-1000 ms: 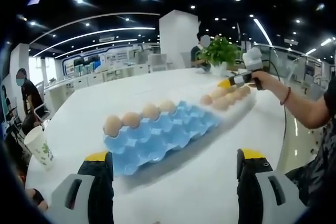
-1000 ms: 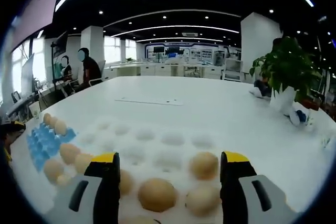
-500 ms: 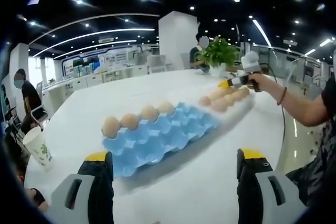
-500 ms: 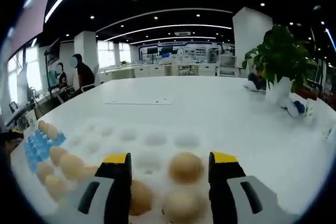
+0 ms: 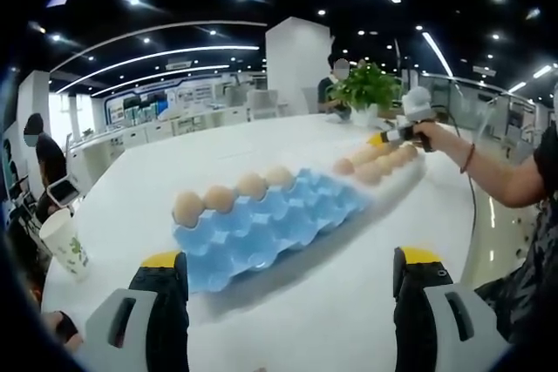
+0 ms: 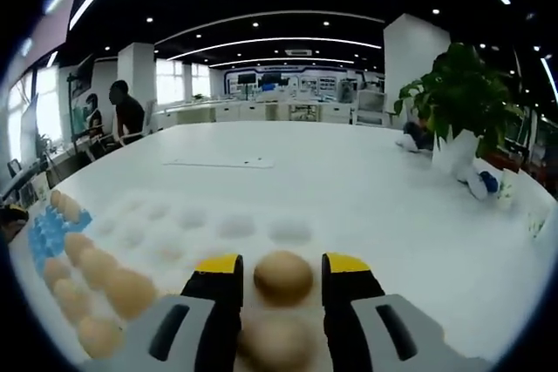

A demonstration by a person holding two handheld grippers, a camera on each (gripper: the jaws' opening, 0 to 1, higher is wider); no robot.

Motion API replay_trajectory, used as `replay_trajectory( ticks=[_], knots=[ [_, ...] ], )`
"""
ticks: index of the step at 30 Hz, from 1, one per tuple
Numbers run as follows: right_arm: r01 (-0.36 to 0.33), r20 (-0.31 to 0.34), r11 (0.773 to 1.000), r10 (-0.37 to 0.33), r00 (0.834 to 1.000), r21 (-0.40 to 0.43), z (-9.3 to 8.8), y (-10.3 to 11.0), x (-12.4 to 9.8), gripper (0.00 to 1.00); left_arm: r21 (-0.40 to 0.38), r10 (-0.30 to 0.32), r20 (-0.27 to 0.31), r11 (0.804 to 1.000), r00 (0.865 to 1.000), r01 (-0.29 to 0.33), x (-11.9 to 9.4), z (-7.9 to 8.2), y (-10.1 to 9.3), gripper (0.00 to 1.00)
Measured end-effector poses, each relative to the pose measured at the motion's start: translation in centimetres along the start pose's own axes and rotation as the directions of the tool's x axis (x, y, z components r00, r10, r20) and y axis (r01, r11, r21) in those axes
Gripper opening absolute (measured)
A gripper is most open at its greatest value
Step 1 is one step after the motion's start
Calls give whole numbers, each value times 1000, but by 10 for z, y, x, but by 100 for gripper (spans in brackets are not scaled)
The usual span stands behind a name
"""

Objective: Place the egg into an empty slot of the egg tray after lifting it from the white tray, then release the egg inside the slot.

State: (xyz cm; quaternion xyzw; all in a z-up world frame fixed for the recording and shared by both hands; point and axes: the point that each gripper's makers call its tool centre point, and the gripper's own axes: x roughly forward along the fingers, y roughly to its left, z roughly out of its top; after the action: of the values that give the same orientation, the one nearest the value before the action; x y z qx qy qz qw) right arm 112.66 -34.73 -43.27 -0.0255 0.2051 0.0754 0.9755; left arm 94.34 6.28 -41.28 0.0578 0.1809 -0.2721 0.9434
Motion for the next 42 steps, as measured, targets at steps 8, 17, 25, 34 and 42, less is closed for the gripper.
replay_trajectory(
  ticks=[8, 17, 25, 34, 42],
  knots=[
    [-16, 19, 1000, 16, 1000, -19, 0, 5, -1, 30, 3, 3, -3, 1000, 1000, -3, 0, 0, 1, 100],
    [2, 24, 1000, -3, 1000, 22, 1, 2, 0, 28, 7, 2, 1, 1000, 1000, -2, -1, 2, 1, 100],
    [11, 27, 999, -12, 1000, 43, 2, 1, 0, 27, 8, 3, 0, 1000, 1000, -3, -3, 1, 0, 100],
    [18, 53, 999, -20, 998, 37, 11, 3, -4, 27, 6, 17, 1, 1000, 1000, -17, -5, 0, 4, 100],
    [17, 64, 999, -20, 998, 42, 20, 5, -10, 27, 4, 11, -1, 1000, 1000, -11, -4, -1, 3, 100]
  ],
)
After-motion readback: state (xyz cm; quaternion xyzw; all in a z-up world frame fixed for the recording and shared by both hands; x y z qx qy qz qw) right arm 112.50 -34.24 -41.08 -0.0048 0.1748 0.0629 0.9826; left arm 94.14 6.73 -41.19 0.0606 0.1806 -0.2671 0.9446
